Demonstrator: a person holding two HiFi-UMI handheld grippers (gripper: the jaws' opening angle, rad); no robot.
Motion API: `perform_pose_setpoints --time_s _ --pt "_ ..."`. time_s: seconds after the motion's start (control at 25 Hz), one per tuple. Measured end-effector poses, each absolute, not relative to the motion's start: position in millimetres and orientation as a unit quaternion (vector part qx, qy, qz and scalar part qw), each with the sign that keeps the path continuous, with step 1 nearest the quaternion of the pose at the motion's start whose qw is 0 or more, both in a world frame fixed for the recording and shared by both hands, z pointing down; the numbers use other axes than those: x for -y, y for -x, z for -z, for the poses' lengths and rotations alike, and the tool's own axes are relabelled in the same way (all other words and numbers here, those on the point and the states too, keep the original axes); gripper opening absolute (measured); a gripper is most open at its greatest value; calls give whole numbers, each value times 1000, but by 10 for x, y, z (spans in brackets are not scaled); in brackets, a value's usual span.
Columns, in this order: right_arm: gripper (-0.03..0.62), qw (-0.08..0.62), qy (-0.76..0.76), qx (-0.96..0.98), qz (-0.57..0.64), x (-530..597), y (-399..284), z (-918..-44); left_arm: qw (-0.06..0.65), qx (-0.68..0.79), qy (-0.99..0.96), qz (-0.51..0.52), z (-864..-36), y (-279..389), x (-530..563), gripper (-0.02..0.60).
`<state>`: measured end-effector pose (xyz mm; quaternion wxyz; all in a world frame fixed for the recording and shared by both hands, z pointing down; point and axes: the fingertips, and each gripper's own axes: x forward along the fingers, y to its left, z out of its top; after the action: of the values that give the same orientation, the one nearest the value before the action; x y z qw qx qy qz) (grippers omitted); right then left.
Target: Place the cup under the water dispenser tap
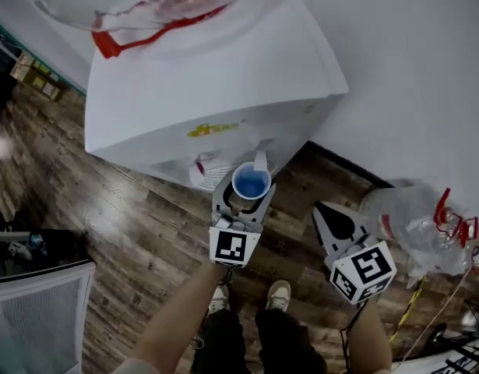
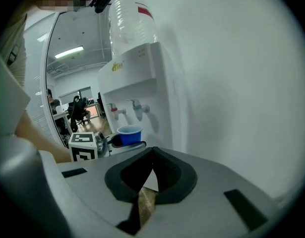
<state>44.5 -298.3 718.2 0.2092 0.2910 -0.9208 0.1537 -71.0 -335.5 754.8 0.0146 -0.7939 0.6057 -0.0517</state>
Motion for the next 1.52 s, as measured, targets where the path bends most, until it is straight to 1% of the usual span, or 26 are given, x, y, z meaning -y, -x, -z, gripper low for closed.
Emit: perform_pose_setpoints --time_s 0.12,0.44,0.6,0.84,1.0,1.08,1.2,1.36,1.52 --pt "6 209 -290 919 -167 2997 -436 -7377 36 -610 789 69 -7723 699 3444 284" --pt "6 229 -288 910 -194 2953 -500 -7775 16 -639 767 58 -8018 746 3641 285" --pt "6 239 -286 905 -204 2918 -535 -7872 17 -695 718 43 -8024 865 3709 278" --pt "6 250 -281 901 -216 2907 -579 -7994 57 -734 672 81 -8027 882 3744 282" --pt "6 253 -281 899 -222 2914 -595 -8052 49 -757 646 86 -8053 892 3789 287" --pt "6 252 -280 898 -229 2885 -593 -8065 40 -764 639 83 -8056 889 3795 294" --pt "6 251 -281 895 -237 2847 -617 -8071 34 -763 640 86 -8073 867 3803 323" --pt "6 255 -283 891 -246 2804 -683 -8104 21 -763 641 83 -8097 856 3807 333" --pt "6 258 -283 889 -252 2757 -719 -8124 8 -761 644 73 -8124 850 3795 375"
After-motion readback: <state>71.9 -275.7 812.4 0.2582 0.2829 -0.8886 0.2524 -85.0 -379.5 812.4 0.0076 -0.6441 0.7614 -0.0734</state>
